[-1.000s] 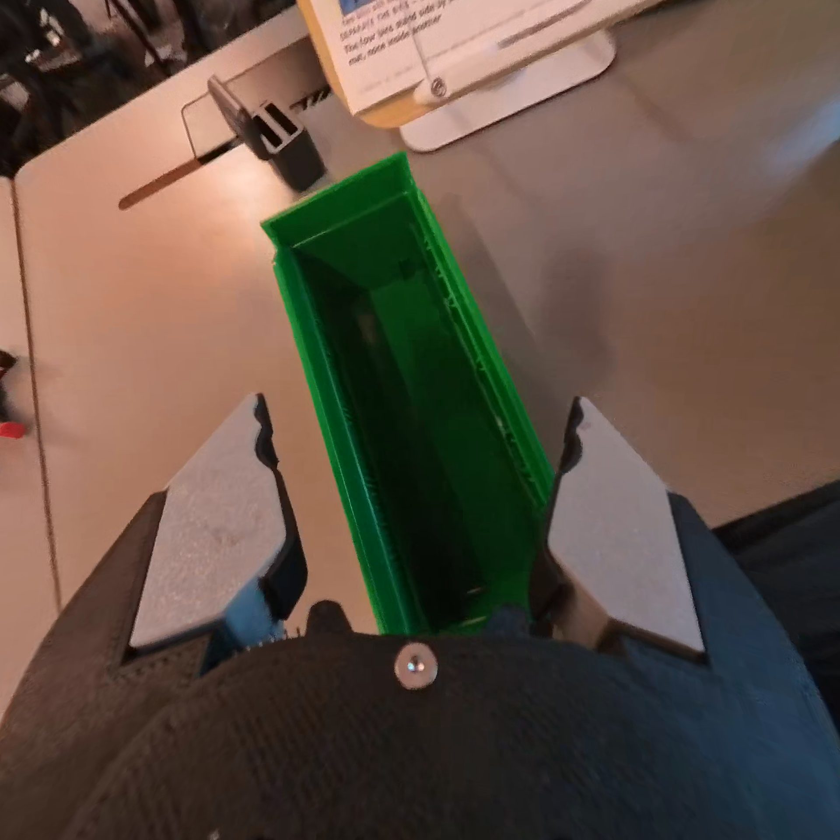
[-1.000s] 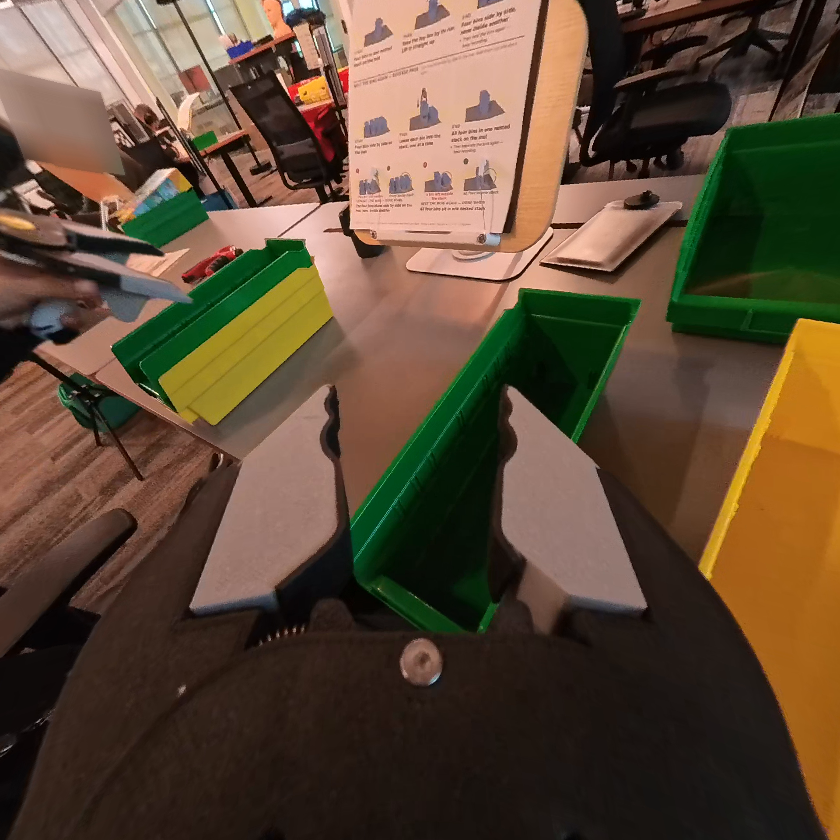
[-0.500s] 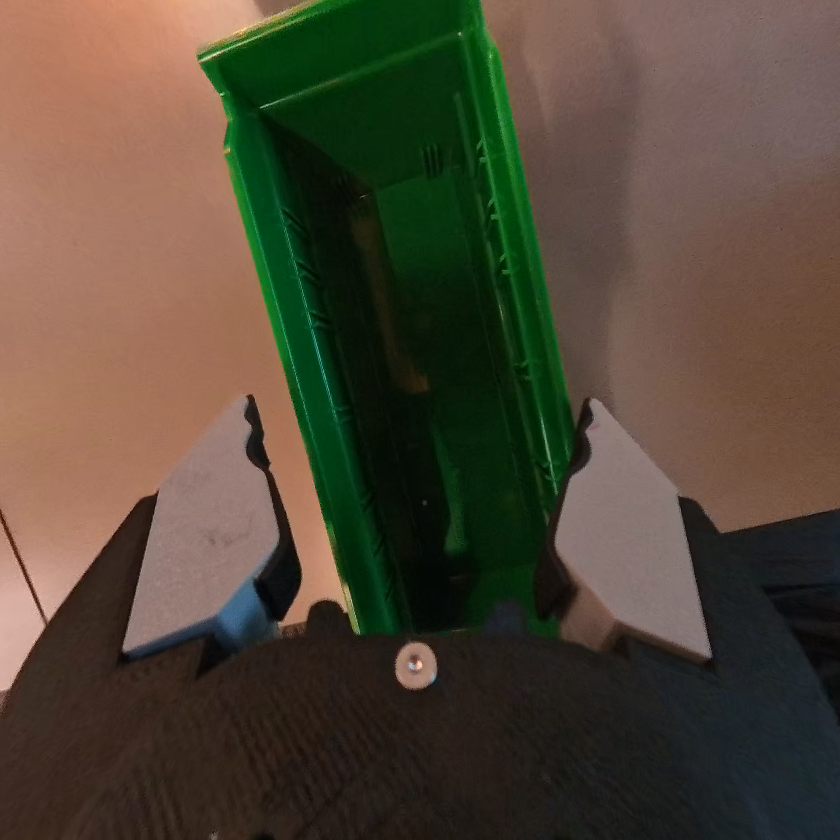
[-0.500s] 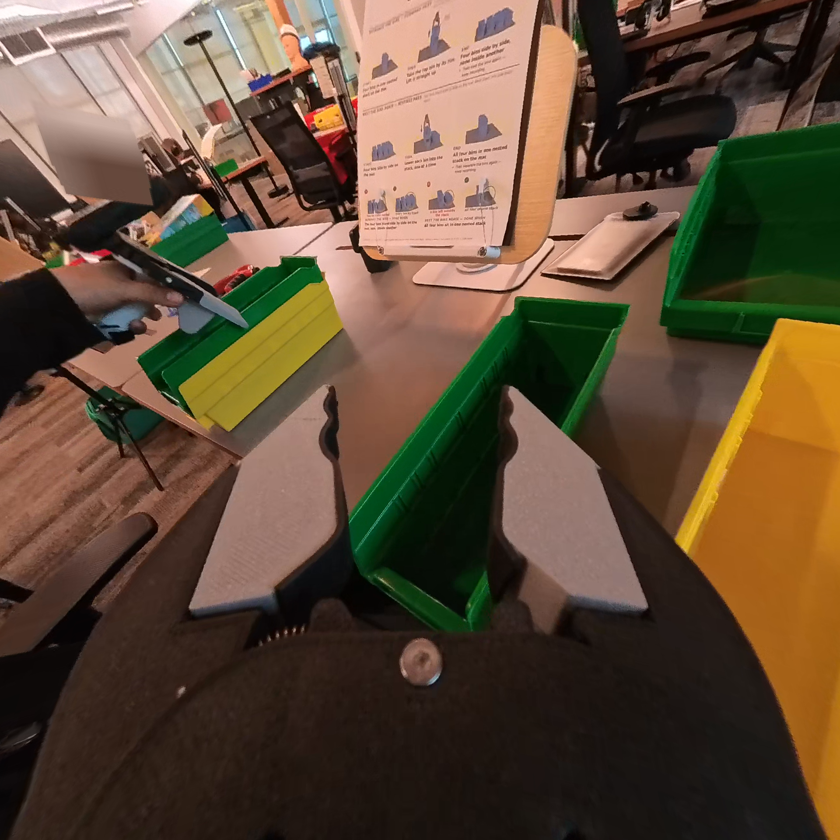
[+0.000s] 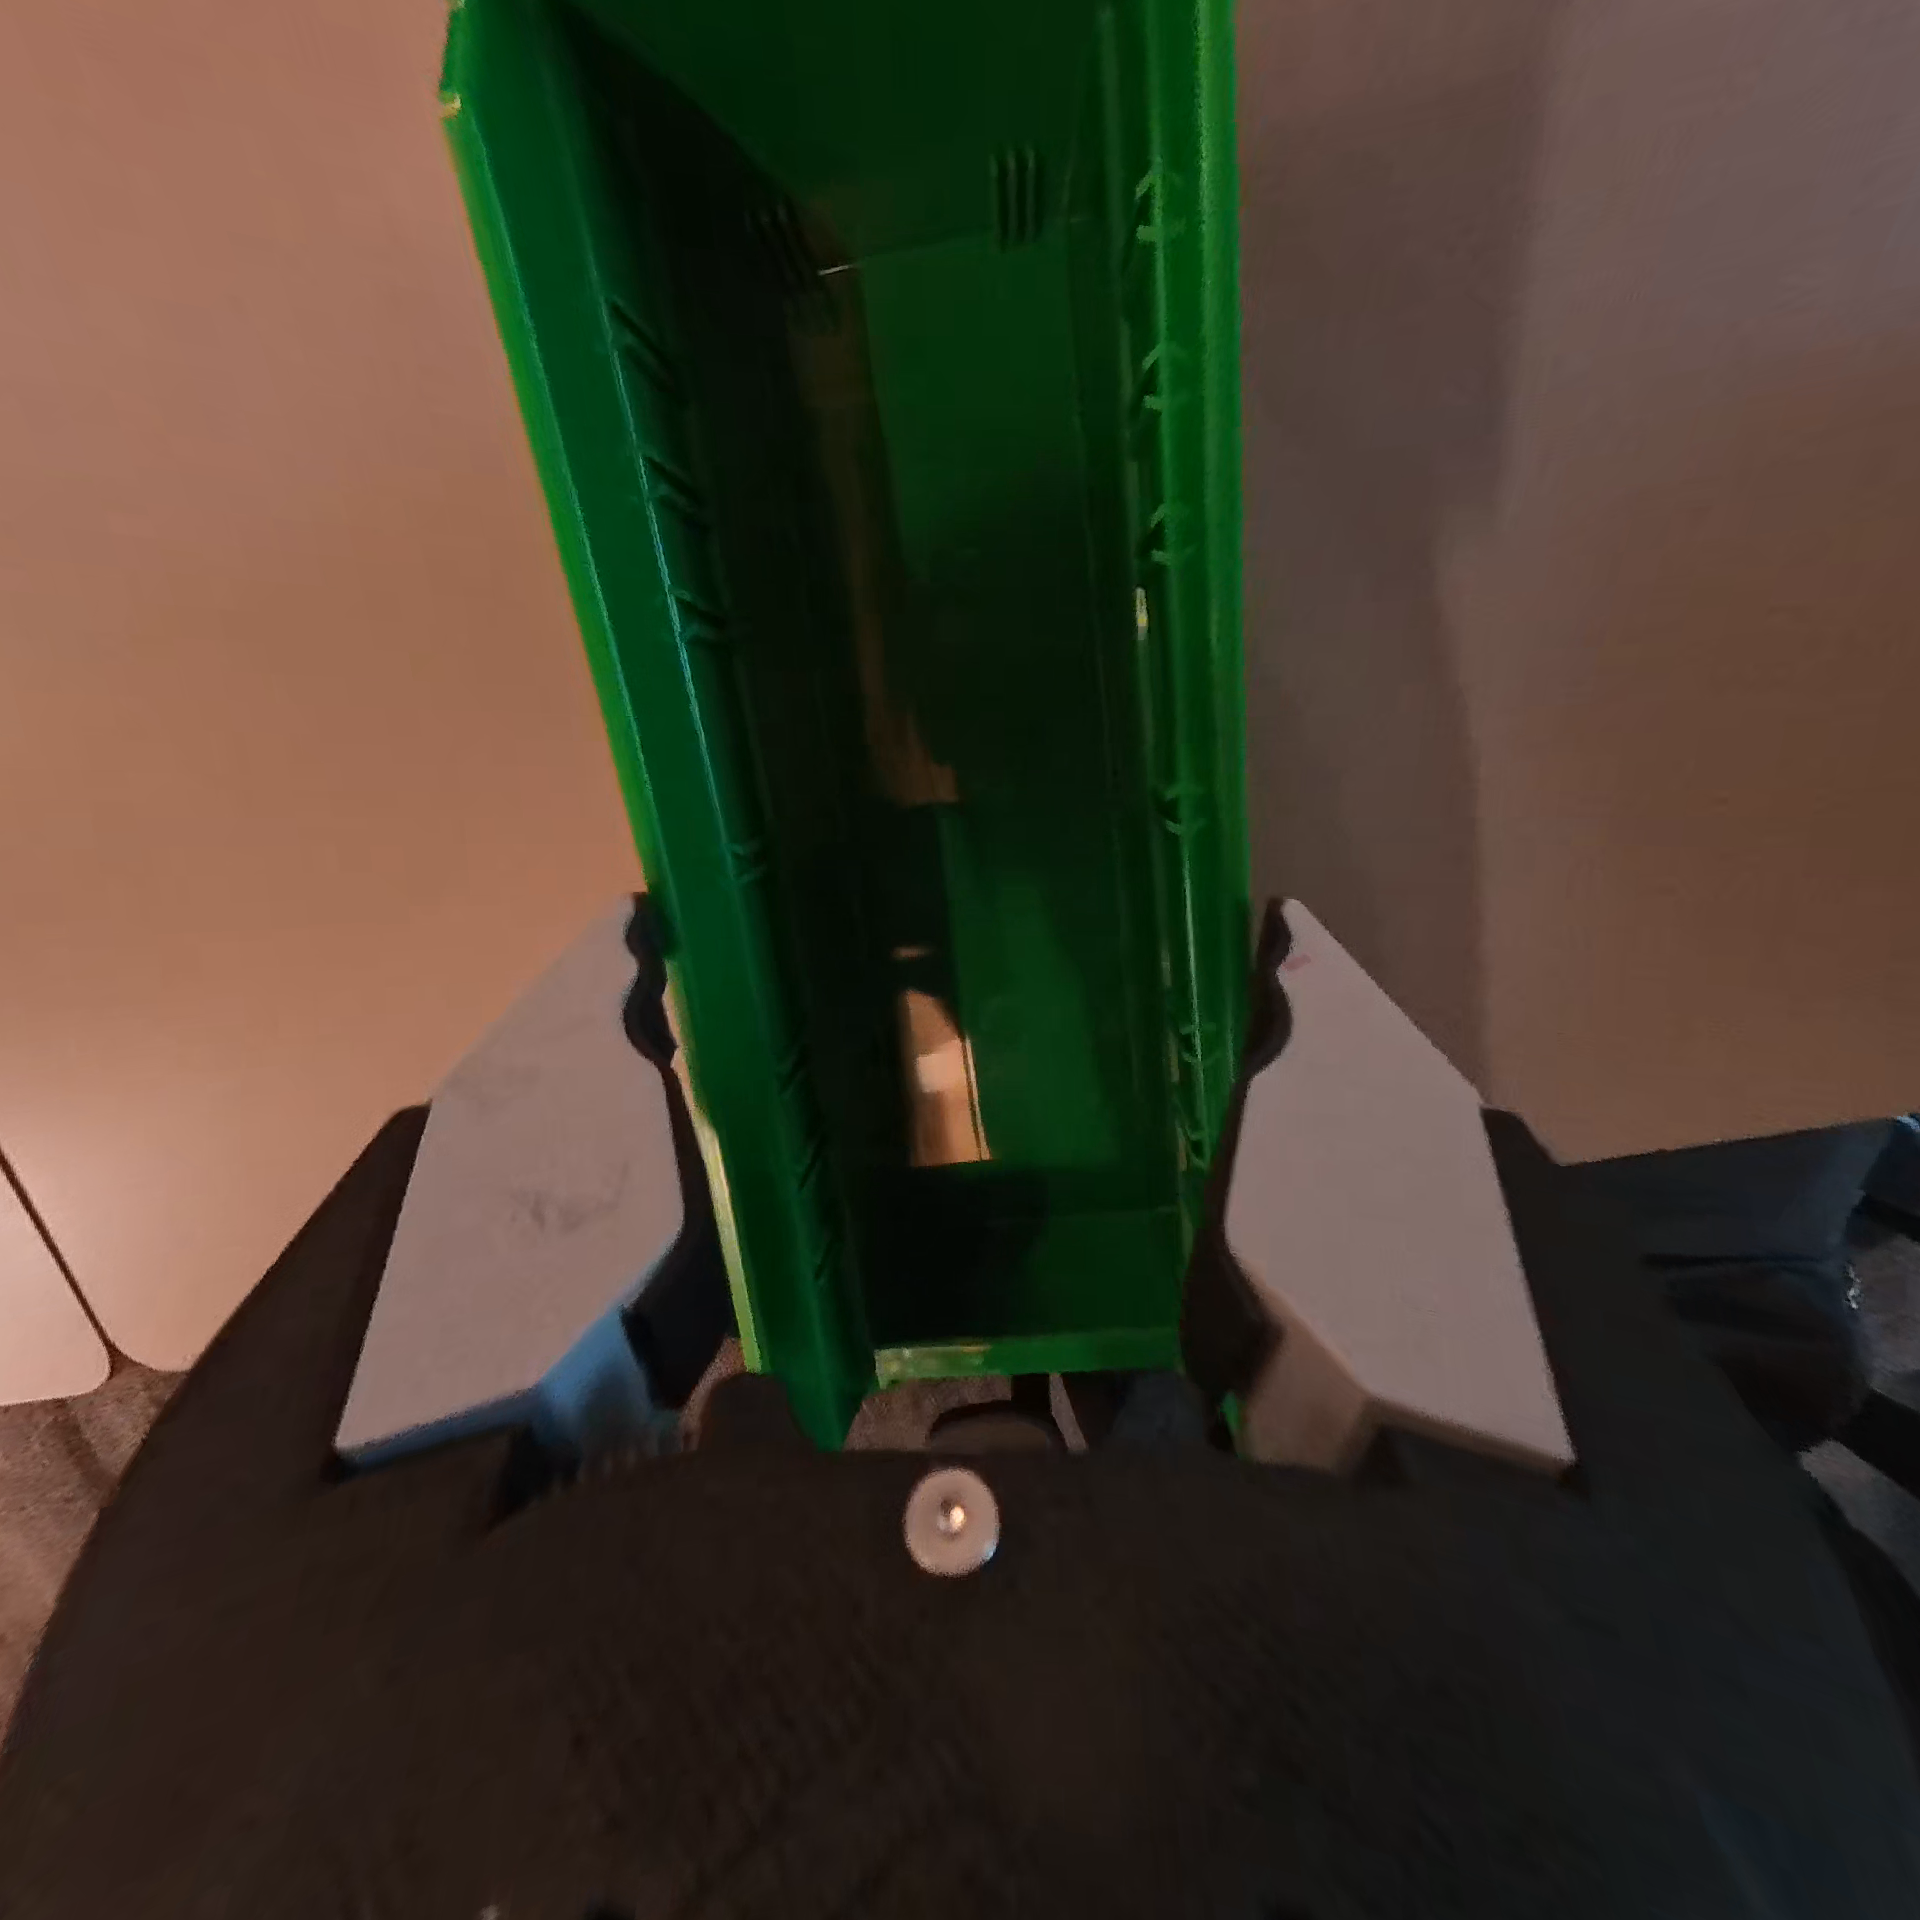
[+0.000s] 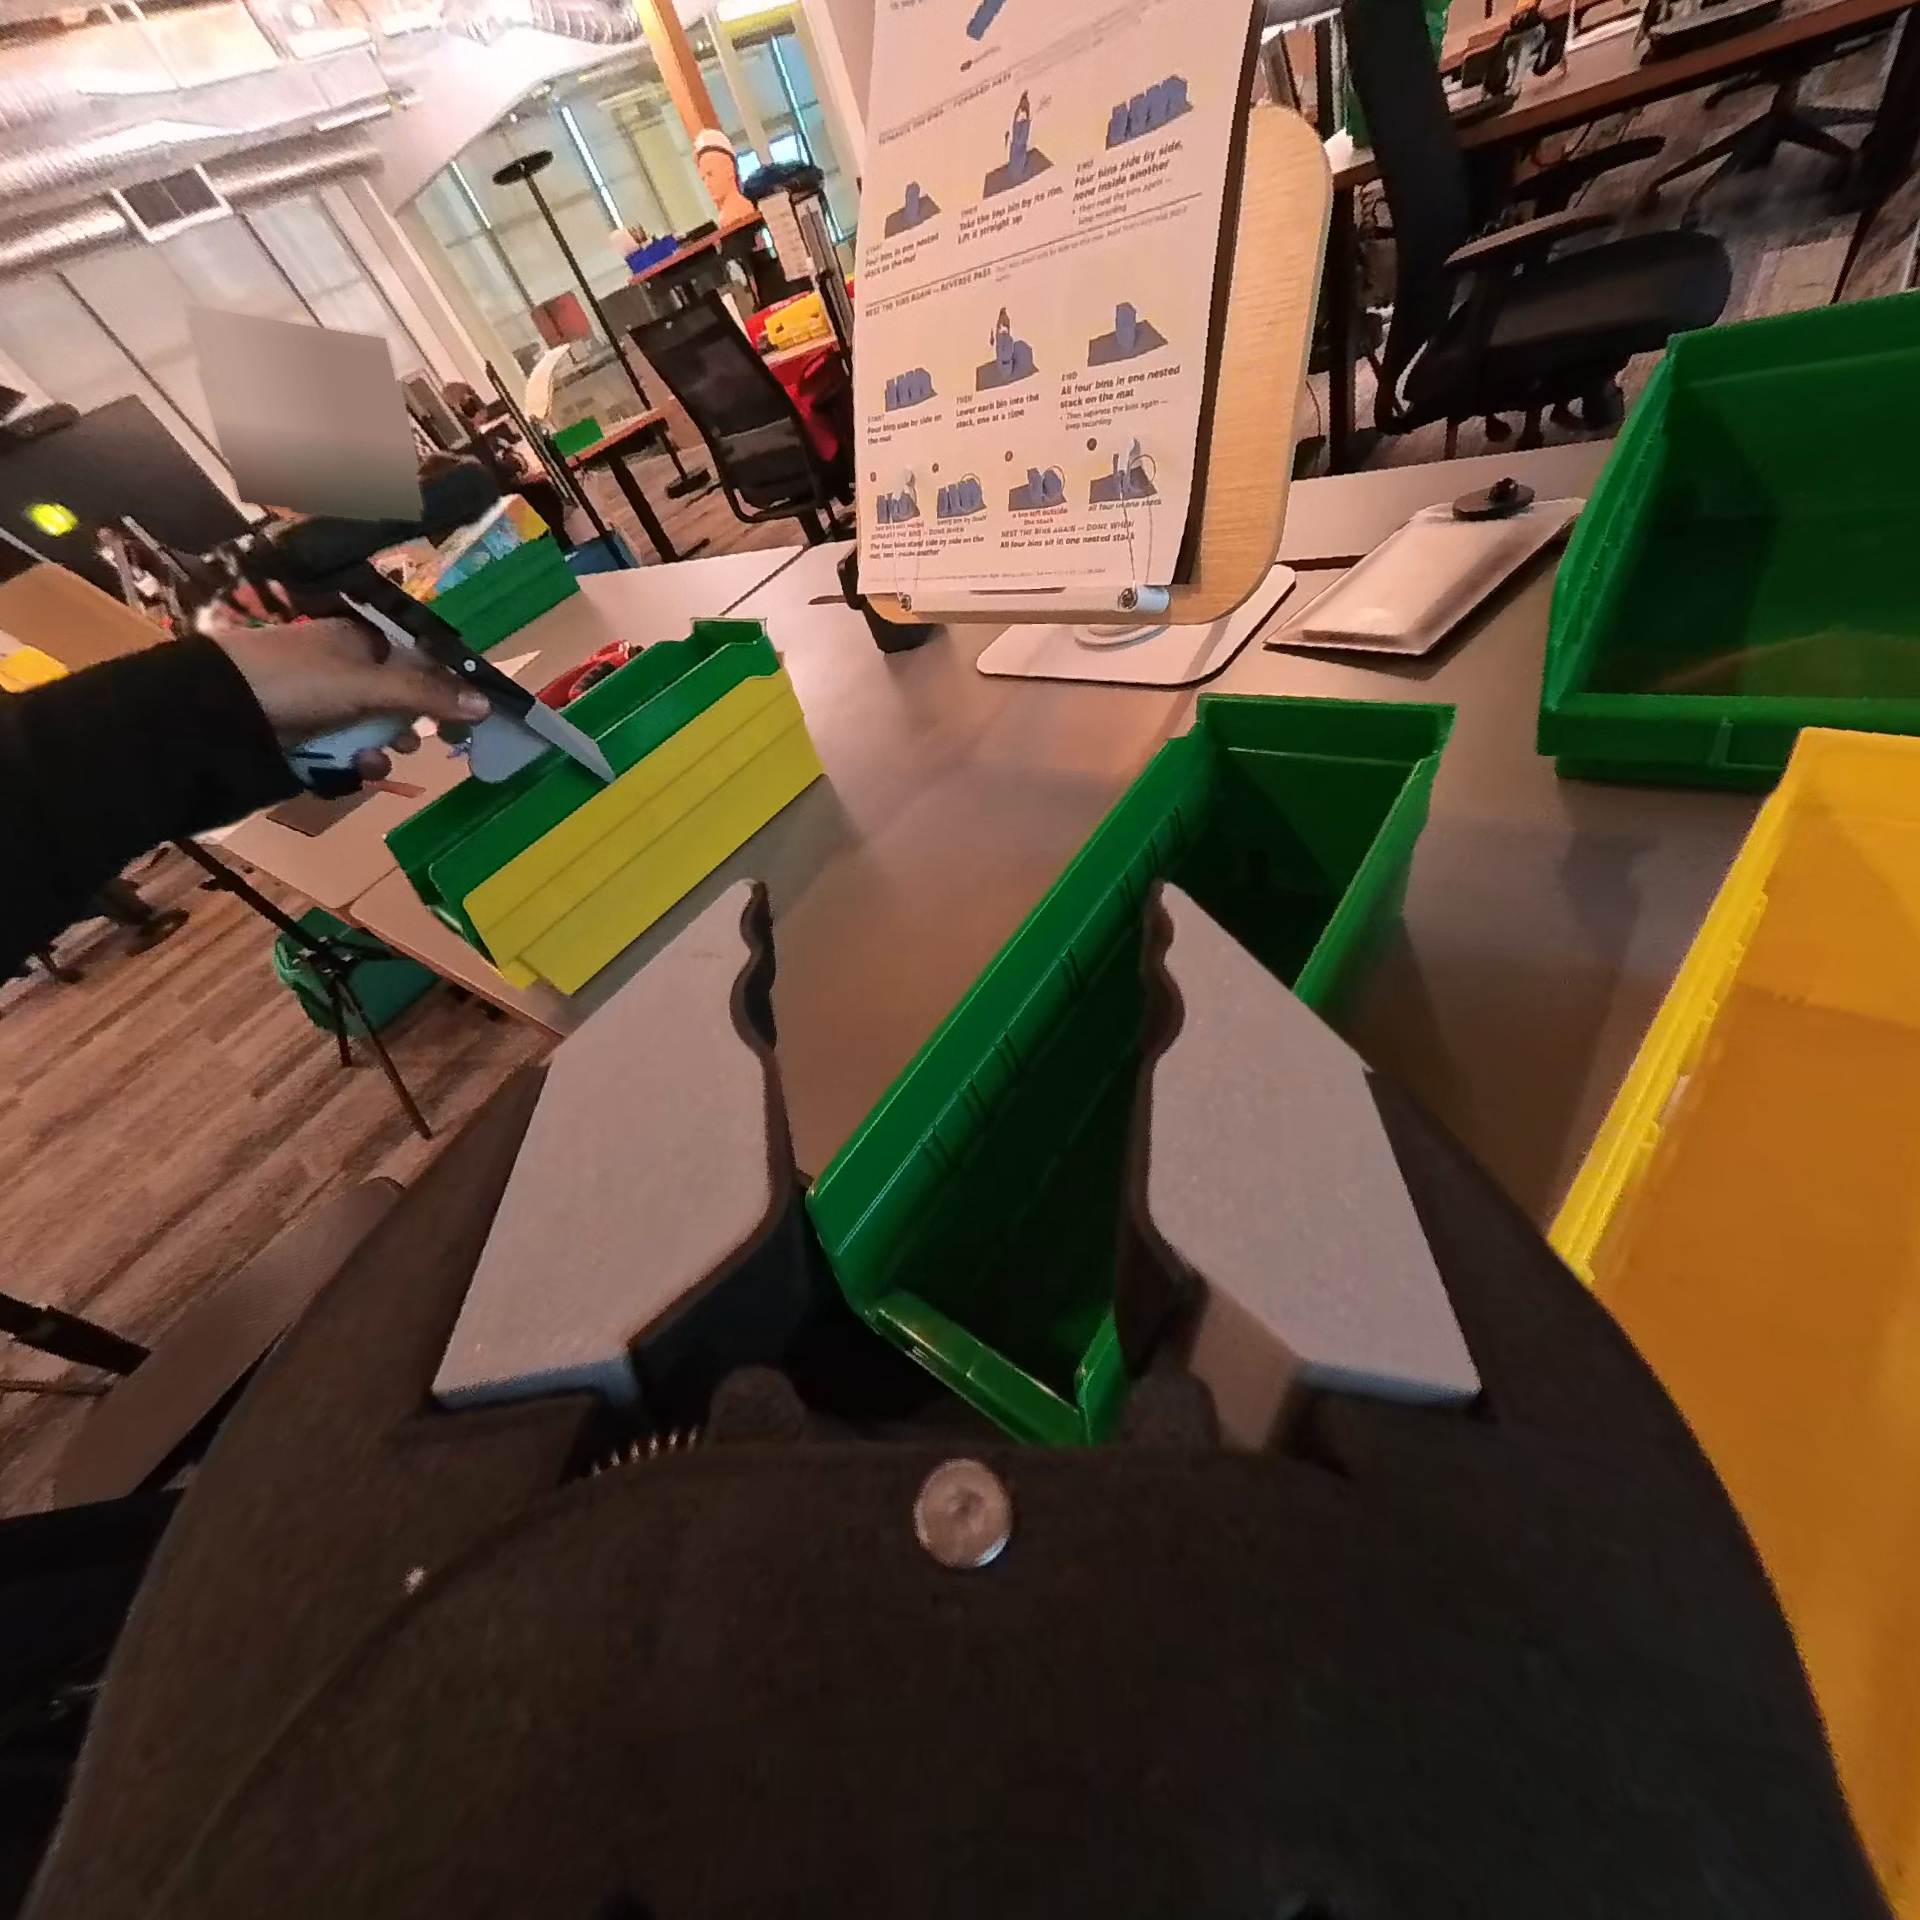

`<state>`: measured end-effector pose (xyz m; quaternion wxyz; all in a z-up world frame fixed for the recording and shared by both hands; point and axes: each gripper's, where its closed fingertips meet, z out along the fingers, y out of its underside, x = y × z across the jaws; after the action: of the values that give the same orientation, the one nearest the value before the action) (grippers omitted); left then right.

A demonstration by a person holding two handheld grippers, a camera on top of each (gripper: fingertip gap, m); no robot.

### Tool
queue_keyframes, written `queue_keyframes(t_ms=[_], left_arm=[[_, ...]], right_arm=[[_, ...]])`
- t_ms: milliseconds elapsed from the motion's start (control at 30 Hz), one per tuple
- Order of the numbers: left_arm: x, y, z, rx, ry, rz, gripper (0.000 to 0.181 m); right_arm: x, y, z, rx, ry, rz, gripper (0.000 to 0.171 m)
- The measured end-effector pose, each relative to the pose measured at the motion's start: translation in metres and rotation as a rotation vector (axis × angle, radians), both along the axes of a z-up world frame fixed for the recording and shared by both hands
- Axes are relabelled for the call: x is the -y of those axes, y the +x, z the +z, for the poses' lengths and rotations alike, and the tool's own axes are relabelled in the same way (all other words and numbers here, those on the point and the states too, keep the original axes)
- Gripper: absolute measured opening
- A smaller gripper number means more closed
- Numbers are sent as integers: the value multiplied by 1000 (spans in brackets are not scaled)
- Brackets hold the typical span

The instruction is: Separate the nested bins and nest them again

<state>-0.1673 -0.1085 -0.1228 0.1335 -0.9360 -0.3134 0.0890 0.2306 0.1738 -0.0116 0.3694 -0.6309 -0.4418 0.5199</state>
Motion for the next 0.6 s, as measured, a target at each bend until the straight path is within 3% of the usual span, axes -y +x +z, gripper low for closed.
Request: queue_keyframes(t_ms=[300,600], left_arm=[[-3,-31,6,-61,87,-4,85],[7,-49,28,-62,195,40,86]], right_arm=[[4,-6,-4,21,4,15,68],[3,-6,-5,18,-12,19,68]])
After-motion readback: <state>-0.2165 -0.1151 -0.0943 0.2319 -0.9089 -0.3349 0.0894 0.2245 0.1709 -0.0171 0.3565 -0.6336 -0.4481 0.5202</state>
